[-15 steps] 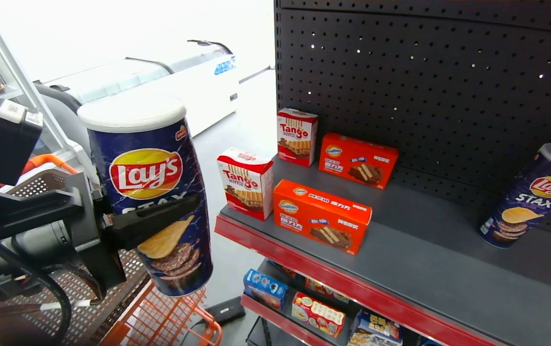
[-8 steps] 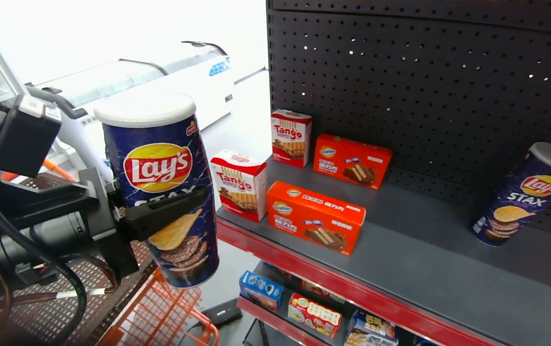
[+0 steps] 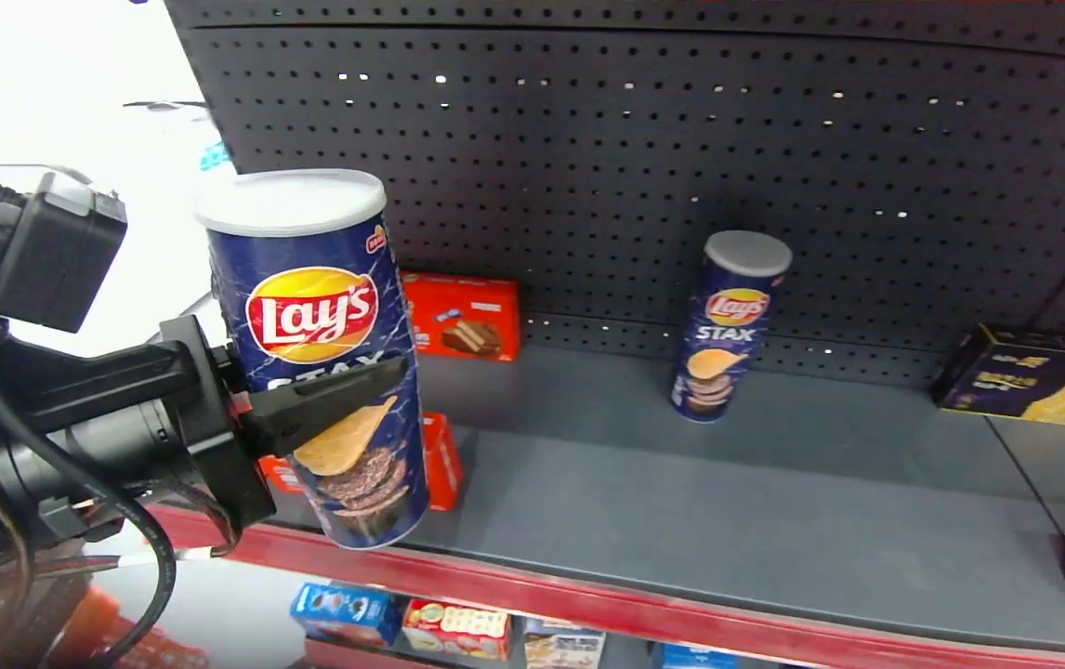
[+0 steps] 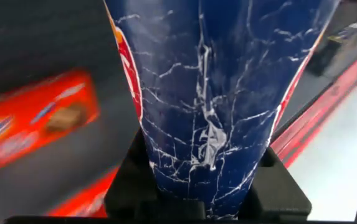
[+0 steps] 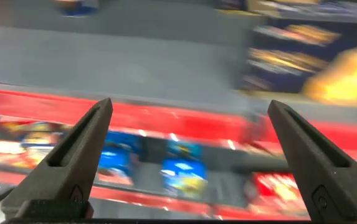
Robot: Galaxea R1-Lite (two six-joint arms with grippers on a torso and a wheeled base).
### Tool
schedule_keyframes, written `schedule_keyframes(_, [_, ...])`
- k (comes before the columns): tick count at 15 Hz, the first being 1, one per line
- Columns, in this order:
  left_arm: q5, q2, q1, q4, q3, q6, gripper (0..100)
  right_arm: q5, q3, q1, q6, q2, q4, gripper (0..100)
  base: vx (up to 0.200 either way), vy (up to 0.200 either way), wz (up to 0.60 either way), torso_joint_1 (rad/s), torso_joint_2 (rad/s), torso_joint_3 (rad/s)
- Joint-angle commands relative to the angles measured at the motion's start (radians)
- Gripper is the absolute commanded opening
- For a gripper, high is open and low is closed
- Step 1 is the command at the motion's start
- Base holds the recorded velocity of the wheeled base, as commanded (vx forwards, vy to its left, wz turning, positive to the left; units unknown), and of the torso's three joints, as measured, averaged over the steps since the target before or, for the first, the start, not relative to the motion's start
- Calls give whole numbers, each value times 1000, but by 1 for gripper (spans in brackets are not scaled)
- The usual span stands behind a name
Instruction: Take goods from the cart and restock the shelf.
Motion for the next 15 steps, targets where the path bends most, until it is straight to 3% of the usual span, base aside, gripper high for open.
schedule_keyframes(1, [1, -2, 0, 2, 3, 0, 0, 0, 0, 0, 1, 0, -2, 100, 0, 0, -600, -2, 2, 2])
schedule_keyframes(11, [2, -3, 5, 2, 1, 0, 0, 0, 0, 0, 1, 0, -2, 100, 0, 0, 0, 0, 0, 0])
schedule_keyframes(13, [2, -3, 6, 2, 6, 0, 0, 0, 0, 0, 0, 0, 0, 100, 0, 0, -600, 7, 5, 0])
schedule_keyframes(15, [1, -6, 8, 2, 10, 0, 0, 0, 0, 0, 1, 0, -2, 100, 0, 0, 0, 0, 0, 0])
